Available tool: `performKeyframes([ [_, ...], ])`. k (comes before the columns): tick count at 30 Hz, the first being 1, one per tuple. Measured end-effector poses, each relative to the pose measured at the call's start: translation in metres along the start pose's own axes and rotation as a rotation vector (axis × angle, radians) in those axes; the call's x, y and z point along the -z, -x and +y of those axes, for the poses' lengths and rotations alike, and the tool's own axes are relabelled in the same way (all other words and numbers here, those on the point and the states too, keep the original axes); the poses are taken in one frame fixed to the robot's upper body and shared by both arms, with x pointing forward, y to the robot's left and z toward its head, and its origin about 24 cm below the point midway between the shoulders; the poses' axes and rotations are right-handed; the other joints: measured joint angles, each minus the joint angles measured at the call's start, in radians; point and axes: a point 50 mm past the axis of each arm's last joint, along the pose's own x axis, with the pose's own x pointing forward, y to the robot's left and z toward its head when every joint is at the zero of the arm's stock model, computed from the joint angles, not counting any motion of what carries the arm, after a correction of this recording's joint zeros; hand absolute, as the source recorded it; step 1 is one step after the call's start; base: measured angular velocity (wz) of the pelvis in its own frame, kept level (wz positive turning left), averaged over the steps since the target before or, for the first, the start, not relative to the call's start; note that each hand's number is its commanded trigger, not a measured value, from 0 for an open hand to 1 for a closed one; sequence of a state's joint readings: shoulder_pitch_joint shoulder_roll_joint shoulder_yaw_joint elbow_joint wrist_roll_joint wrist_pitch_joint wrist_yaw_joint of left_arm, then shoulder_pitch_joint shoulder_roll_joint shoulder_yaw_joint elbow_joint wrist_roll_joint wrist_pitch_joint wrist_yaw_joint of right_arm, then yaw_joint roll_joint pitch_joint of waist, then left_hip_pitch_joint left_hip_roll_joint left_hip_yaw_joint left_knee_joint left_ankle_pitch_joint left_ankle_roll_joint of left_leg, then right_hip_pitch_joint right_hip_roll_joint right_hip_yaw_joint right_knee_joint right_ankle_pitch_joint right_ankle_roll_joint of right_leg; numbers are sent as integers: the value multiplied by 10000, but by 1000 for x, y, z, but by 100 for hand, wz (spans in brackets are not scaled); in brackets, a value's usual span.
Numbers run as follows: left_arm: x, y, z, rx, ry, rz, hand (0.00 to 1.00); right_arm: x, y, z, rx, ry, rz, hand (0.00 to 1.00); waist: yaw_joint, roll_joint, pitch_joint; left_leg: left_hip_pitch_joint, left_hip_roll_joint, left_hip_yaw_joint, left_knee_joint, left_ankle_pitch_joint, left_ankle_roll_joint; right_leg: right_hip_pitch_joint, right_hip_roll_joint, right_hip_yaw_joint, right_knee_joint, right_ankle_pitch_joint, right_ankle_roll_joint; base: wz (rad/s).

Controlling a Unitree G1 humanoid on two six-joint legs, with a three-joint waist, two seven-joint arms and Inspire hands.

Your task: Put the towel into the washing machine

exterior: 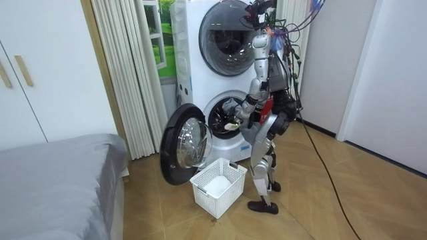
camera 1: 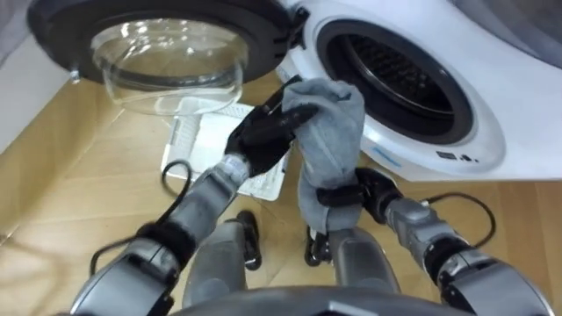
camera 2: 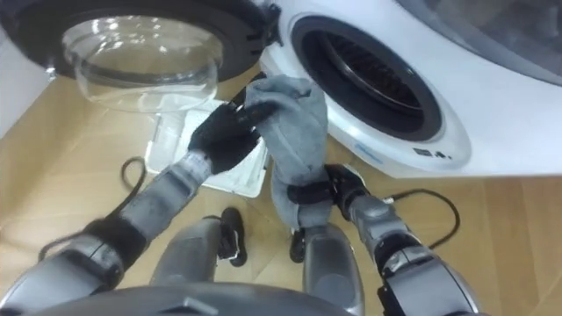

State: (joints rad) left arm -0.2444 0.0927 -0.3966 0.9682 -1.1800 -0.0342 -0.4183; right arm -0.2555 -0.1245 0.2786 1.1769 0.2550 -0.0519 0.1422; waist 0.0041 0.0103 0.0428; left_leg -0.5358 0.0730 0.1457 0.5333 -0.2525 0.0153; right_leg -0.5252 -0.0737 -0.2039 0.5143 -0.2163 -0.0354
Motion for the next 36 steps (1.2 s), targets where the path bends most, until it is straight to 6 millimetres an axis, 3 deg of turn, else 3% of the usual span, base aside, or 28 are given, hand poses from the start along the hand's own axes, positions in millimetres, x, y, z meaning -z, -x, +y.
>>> performKeyframes([
  [4,-2,16,26,-1561,-107,-154,0,10,2,-8,310,-1180,271,100,155,26,2,11,-5,-8,-7,46,-7,14,-35,-96,11,0,0,5],
  [12,4,26,44,-2887,-710,318,0,16,7,-32,987,-3670,622,100,311,97,16,-29,-158,-137,-83,135,32,10,-181,-214,105,-4,7,5],
  [22,10,29,50,-3707,-1458,1103,0,11,9,-46,1205,-5181,895,100,299,32,56,-180,-295,-194,48,222,92,-193,-421,-218,305,-94,25,3],
  [27,4,27,49,-3723,-1226,914,0,5,10,-50,958,-6024,802,100,294,-40,100,-490,-351,-270,174,247,132,-415,-468,-337,410,-132,51,9],
  [36,0,28,51,-3861,-1215,943,0,-4,16,-73,1123,-6842,444,100,349,-61,106,-1138,-583,-383,330,331,262,-1088,-747,-477,796,-183,135,6],
])
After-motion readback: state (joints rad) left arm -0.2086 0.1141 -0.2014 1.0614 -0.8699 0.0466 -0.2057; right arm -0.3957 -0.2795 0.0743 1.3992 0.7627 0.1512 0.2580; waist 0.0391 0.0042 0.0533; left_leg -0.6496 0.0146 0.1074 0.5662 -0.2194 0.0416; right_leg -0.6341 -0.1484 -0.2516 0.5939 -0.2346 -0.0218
